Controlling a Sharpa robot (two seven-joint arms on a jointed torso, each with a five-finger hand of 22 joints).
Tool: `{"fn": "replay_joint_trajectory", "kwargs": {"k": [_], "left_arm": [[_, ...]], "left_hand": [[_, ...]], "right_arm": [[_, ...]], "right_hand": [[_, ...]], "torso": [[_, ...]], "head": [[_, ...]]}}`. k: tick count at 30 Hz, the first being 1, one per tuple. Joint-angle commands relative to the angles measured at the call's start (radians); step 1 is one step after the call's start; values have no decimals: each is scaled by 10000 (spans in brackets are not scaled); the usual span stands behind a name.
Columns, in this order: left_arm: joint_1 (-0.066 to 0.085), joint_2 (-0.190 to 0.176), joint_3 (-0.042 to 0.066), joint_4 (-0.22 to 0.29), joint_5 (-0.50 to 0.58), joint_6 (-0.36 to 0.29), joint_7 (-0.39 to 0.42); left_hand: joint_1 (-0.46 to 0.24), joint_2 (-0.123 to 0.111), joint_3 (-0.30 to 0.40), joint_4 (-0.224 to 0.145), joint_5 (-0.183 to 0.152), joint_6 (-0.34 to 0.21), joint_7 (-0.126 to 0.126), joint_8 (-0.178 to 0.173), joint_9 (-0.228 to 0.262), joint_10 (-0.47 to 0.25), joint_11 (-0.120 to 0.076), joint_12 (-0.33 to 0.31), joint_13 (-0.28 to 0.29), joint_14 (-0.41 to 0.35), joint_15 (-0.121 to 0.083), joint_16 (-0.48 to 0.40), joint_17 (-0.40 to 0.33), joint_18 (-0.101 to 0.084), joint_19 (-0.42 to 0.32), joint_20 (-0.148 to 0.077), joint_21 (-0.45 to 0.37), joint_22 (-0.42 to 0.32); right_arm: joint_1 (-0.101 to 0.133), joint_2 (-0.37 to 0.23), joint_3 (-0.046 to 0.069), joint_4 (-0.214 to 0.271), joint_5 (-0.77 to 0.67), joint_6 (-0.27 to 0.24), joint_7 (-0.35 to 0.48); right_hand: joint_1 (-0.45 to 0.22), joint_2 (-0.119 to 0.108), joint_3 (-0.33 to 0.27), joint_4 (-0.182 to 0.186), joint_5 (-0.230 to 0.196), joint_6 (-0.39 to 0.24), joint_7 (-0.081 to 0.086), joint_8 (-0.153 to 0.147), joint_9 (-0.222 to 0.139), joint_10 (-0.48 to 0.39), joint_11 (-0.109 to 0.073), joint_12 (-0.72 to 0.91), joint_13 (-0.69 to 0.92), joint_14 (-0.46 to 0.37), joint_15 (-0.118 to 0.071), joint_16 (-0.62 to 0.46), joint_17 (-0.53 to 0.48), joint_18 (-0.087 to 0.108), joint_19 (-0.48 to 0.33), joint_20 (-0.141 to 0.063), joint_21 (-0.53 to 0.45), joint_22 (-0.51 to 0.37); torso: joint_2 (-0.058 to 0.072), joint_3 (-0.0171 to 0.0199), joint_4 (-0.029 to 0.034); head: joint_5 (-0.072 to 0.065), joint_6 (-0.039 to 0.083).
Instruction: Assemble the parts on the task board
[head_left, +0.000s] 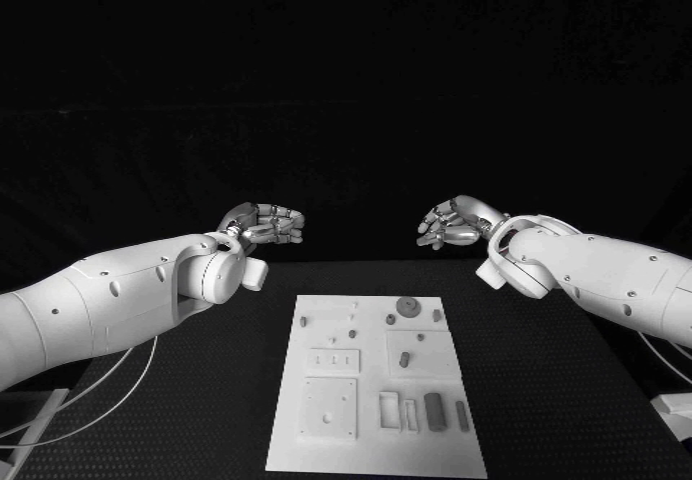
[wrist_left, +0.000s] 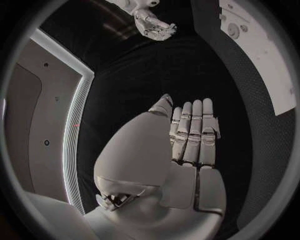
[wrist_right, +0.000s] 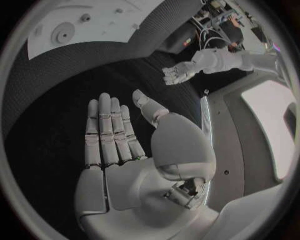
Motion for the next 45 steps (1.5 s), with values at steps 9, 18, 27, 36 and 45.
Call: {"fn": "replay_joint_trajectory", "kwargs": {"k": [9,18,27,36,45], "left_arm": [[26,-661,228,1158,-28,515,320],[78,-1211,315,2028,-440,917,215],[93,-1298,394,2260,-441,860,262],[88,-1222,396,2197,-441,921,283],[87,-1230,402,2186,-431,1008,348]], "left_hand": [[-180,-88,-96,61,-136,47,147,-186,-118,82,68,-227,-74,45,45,-153,28,-45,112,-15,-164,-78],[-304,-116,-163,53,-211,36,169,-281,-178,72,100,-375,-121,-36,94,-286,25,-65,62,16,-268,-135],[-354,-144,-197,53,-237,-36,207,-367,-223,67,119,-460,-146,-33,123,-337,36,-52,63,39,-310,-156],[-369,-137,-203,55,-242,-49,216,-385,-232,77,120,-477,-150,-33,124,-352,40,-49,65,44,-320,-160],[-391,-120,-217,54,-253,-52,222,-400,-240,85,122,-500,-156,-40,127,-374,42,-47,60,49,-337,-168]], "right_arm": [[-6,184,7,419,-5304,568,-1233],[-175,438,7,487,-6789,940,-1495],[-310,464,7,520,-7129,1050,-1607],[-404,493,6,581,-7457,1120,-1771],[-407,530,5,558,-7564,1322,-1845]], "right_hand": [[-79,-343,-51,18,-23,401,-75,-421,-277,1033,-461,-40,62,1581,-679,1311,943,52,2108,-942,831,168],[-175,-521,-46,25,-18,707,-180,-568,-360,1543,-629,-10,319,1637,-825,1741,1363,52,2375,-1098,1003,281],[-287,-634,-77,36,-16,728,-196,-807,-478,1908,-753,72,673,1762,-945,2130,1689,52,2616,-1220,1299,320],[-430,-820,-206,56,-10,675,-345,-1135,-625,2432,-949,813,1932,1937,-1179,3170,2391,52,3002,-1526,2167,334],[-531,-859,-82,57,-21,717,-358,-1349,-723,1990,-983,1344,3509,1792,-1188,3562,2627,52,2819,-1580,2728,318]], "torso": [[552,325,238],[912,532,330],[1203,639,456],[1458,665,445],[1639,616,402]], "head": [[-121,-99],[-218,45],[-328,111],[-444,147],[-534,239]]}}
